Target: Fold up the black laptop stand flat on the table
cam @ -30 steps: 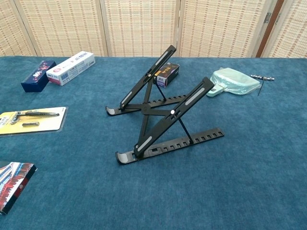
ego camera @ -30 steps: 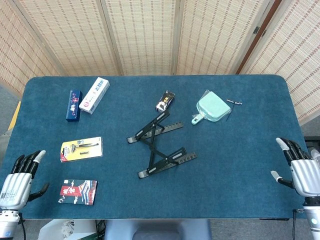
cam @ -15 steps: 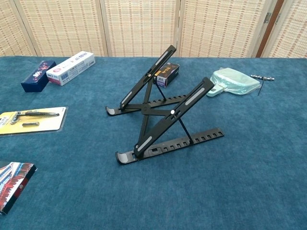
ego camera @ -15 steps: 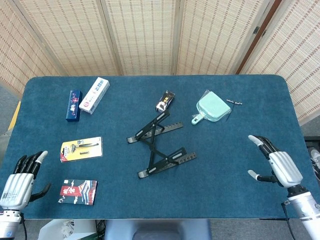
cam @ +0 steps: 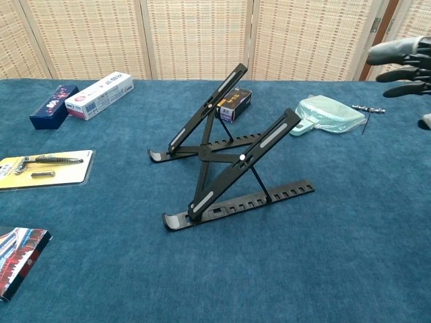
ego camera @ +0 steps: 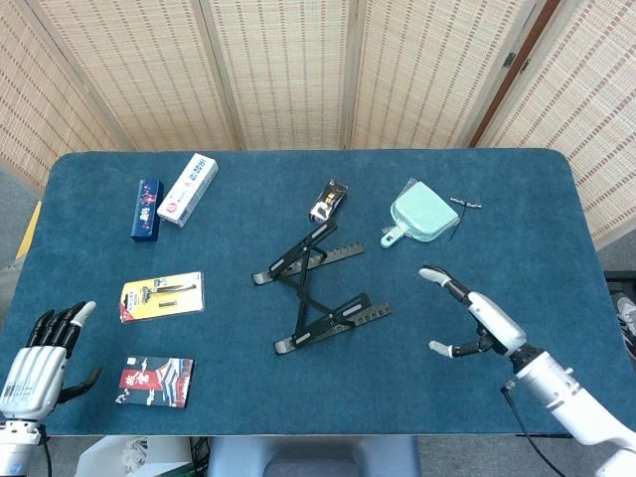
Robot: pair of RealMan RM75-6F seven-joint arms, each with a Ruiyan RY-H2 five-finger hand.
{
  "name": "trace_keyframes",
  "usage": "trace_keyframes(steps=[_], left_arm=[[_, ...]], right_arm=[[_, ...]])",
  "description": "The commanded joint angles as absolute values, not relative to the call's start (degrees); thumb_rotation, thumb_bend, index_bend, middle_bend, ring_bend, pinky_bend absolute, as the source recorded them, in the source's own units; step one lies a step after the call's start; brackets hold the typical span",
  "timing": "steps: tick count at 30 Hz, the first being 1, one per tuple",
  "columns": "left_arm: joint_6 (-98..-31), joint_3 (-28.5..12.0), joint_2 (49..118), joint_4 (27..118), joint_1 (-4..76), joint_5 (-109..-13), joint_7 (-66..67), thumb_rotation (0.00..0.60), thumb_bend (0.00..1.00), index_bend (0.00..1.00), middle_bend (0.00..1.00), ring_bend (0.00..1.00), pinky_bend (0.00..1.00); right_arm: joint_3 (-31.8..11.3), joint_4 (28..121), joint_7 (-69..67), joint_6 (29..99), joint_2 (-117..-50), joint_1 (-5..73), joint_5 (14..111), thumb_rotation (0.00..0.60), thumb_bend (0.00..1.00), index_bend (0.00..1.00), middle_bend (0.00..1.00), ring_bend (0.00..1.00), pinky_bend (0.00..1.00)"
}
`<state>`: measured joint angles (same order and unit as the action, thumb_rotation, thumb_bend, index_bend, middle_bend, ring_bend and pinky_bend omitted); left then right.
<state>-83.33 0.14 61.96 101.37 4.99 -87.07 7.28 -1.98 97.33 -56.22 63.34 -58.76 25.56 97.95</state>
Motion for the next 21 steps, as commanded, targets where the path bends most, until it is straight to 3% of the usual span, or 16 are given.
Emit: trace_keyframes(steps=[1,21], left_arm=[[-83.3,0.2,61.9,101.5,5.0,-87.1,7.2,0.6,0.27,0.0,0.08,0.1,0.03],[-82.1,0.3,61.8,101.7,5.6,-87.1,7.2,0.6,0.27,0.0,0.08,0.1,0.03]], right_arm=[[-2.0,96.5,-62.5,61.9,-61.7,28.6,97.9,0.6,0.13,0.0,0.0,0.0,0.08],[-3.5,90.3,-78.1,57.9,-72.8,34.4,90.9,0.6,0.13,0.0,0.0,0.0,0.08]])
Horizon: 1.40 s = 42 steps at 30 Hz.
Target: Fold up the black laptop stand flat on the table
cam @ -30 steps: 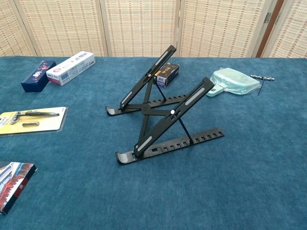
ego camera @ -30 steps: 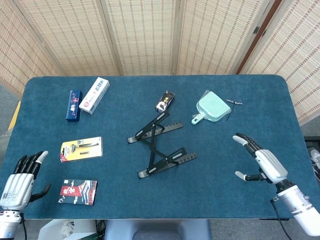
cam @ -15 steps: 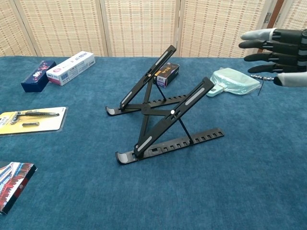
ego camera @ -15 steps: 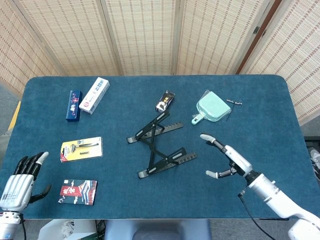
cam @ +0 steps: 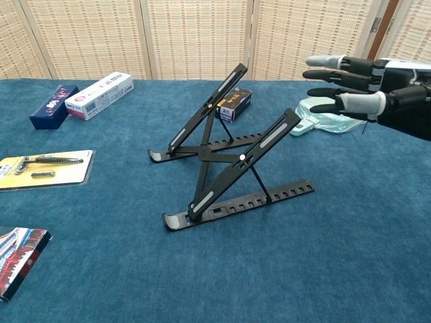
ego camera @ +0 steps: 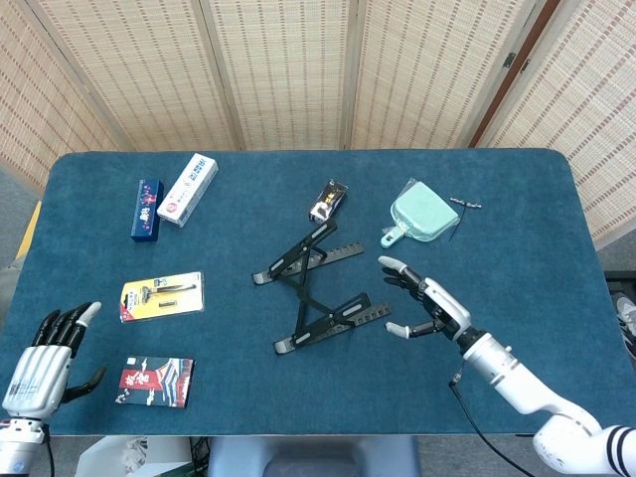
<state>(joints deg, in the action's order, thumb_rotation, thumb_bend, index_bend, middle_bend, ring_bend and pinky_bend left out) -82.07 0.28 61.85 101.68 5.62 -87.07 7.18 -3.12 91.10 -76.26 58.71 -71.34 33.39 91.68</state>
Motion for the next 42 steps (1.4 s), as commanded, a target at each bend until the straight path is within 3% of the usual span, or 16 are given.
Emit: trace_keyframes(steps=[1,17,30,42], left_arm=[[-82.1,0.4,61.8,101.8,5.6,-87.1,7.1,0.6,0.27,0.0,0.08,0.1,0.03],[-82.1,0.6,61.3,102.0,5.4,-87.1,6.8,0.6,0.27,0.0,0.08,0.1,0.03],[-81.1,0.7,61.7,102.0,6.1,-87.4,6.9,0.6,0.27,0.01,0.08,0.1,0.03],[-81.3,0.9,61.6,102.0,5.8,-87.4,6.6,0.6,0.27,0.01,0.08,0.1,0.03]], right_arm=[[-3.5,90.1,-78.5,57.7,-73.3,34.6,90.9,0.6,0.13,0.0,0.0,0.0,0.08],[-2.2,89.0,-88.5,58.9,-78.9,37.6,94.0,0.6,0.13,0.0,0.0,0.0,0.08],[-1.4,93.3,-86.9,62.4,-79.0,40.1,97.8,0.6,0.13,0.0,0.0,0.0,0.08],[-2.7,97.3,-81.3,58.7,-80.3,44.4,96.1,0.6,0.13,0.0,0.0,0.0,0.08]])
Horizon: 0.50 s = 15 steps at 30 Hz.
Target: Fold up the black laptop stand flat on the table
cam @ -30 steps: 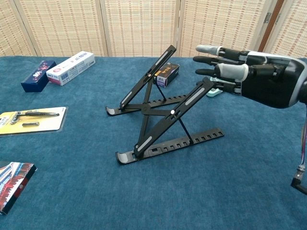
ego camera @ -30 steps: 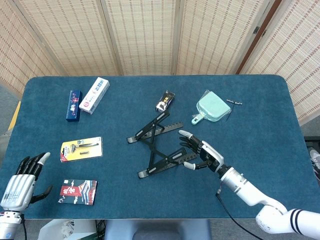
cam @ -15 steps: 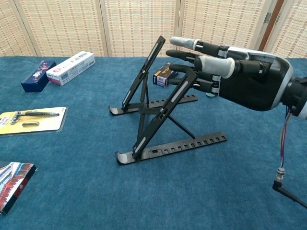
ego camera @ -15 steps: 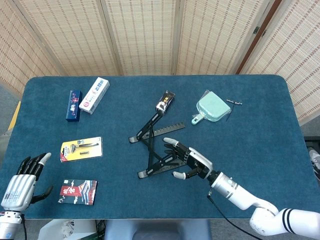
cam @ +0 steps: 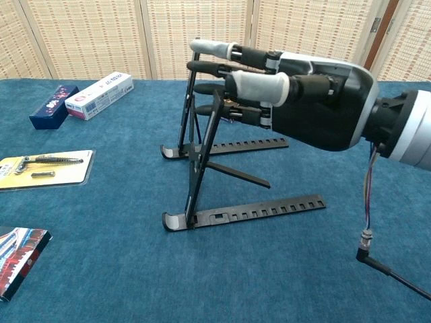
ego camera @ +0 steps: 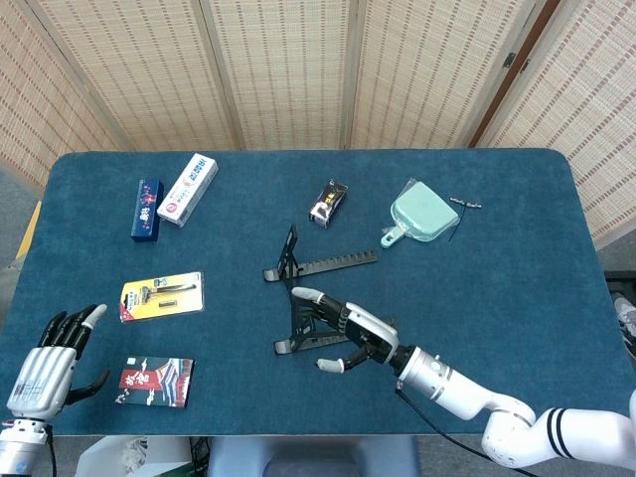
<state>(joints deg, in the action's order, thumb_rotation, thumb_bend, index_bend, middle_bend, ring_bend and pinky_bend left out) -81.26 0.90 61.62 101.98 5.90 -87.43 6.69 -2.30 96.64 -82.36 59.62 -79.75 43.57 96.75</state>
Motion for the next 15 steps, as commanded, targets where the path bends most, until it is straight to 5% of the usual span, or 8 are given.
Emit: trace_keyframes(steps=[1,15], left_arm=[[-81.4,1.0,61.6,101.9,5.8,-87.4,6.6,0.6,0.27,0.01,0.08,0.1,0.03],[-81.6,1.3,61.5,101.6,5.4,-87.6,5.9,0.6,0.27,0.01,0.08,0.1,0.03]], right_arm=[[-2.8,97.5,-80.7,58.4,-80.6,44.7,95.7,0.6,0.13,0.0,0.0,0.0,0.08],[-2.9,100.1,-76.8,56.4,-82.2,46.9,94.2,0.6,0.13,0.0,0.0,0.0,0.08]])
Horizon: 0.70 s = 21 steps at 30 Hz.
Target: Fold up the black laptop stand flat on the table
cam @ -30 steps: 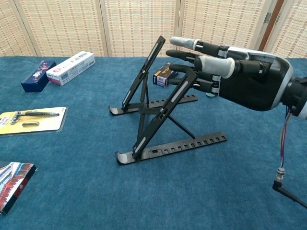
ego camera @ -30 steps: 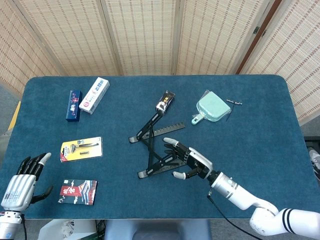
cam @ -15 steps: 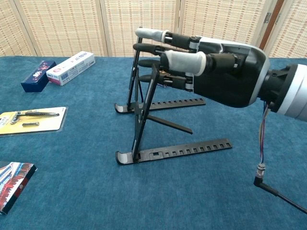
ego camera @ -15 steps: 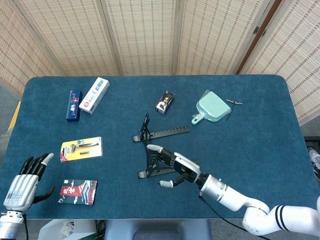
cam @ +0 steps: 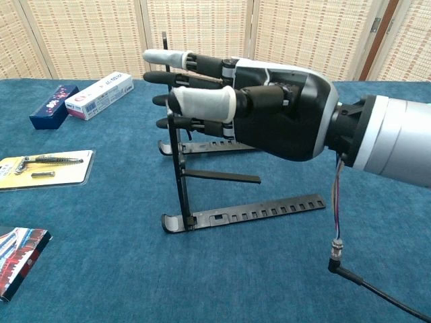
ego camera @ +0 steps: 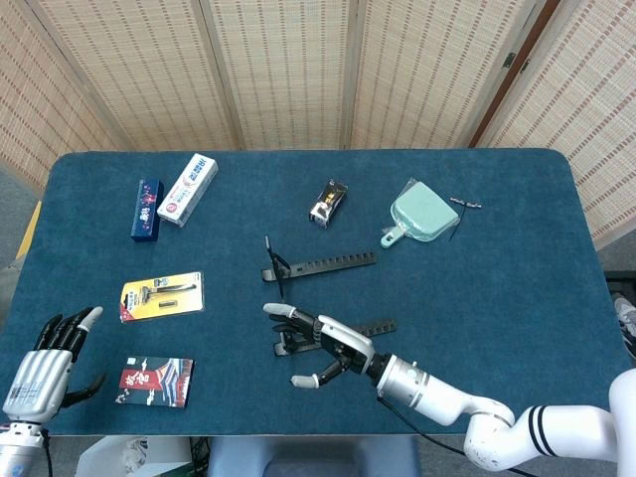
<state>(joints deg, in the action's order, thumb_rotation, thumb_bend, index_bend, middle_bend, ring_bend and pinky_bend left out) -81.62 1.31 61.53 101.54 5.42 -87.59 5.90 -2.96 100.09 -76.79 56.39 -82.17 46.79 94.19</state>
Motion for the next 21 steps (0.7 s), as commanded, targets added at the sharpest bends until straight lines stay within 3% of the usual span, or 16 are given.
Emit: trace_keyframes(steps=[1,21], left_arm=[[-81.6,1.3,61.5,101.6,5.5,-87.6,5.9,0.6,0.27,0.01,0.08,0.1,0.03],[-80.5,1.3,61.8,101.8,5.8,-86.9,6.5,0.6,0.27,0.01,0.08,0.1,0.03]], right_arm=[[-2.9,100.1,-76.8,56.4,-82.3,46.9,94.1,0.6,0.13,0.0,0.0,0.0,0.08],[-3.7,98.0,-74.9,56.5,-83.6,46.6,90.1,0.6,0.13,0.0,0.0,0.0,0.08]])
